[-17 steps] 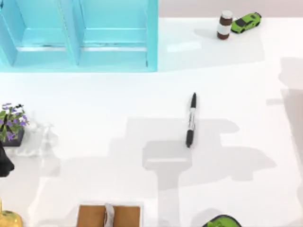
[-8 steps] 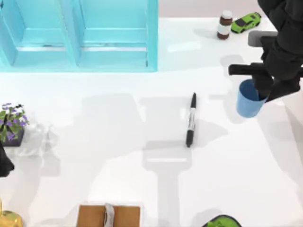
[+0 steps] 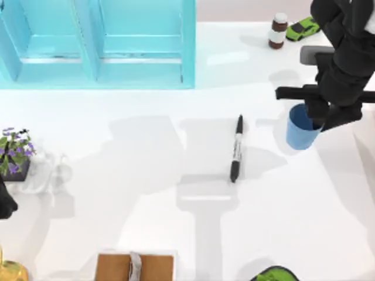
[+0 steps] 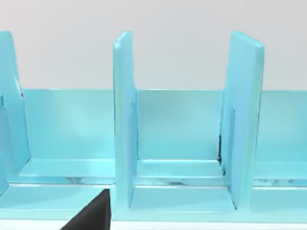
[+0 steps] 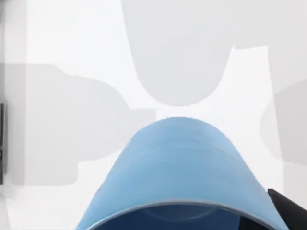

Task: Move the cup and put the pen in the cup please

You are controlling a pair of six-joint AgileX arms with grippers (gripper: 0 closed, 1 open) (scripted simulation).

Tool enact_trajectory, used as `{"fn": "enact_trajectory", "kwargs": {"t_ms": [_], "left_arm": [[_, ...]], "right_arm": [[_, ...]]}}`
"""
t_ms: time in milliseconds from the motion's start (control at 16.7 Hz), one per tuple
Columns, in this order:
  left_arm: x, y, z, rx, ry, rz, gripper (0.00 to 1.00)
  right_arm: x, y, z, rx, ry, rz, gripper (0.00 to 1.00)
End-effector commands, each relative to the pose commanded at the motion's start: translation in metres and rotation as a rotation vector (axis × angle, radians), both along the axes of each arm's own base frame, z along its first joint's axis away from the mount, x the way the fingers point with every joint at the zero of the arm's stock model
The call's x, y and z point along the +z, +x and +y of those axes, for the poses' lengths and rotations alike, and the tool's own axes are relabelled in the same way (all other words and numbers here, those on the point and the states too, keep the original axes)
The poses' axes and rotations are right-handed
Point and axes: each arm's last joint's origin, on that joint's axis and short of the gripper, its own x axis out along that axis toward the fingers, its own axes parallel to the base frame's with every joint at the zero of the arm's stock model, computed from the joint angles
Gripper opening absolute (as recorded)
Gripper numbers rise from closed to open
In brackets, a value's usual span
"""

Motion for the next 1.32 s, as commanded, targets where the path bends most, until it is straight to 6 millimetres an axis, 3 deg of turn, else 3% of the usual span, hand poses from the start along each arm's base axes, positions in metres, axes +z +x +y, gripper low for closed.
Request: {"fn": "enact_trajectory", "kwargs": {"t_ms": [180,420,1200,1320], "left_arm": [[0.0,0.0,0.0,0.0,0.0,0.0,1.0],[0.0,0.0,0.0,0.0,0.0,0.0,1.0],[0.0,0.0,0.0,0.0,0.0,0.0,1.0],[0.0,0.0,0.0,0.0,0.0,0.0,1.0]], "right_arm": [[-0.023,0.0,0.005,0.003,-0.003,0.001,0.0],[-0.027,0.0,0.006,0.004,-0.003,0.003,0.0],[-0.027,0.0,0.006,0.004,-0.003,0.003,0.98],[-0.027,0.0,0.006,0.004,-0.003,0.003,1.0]]}}
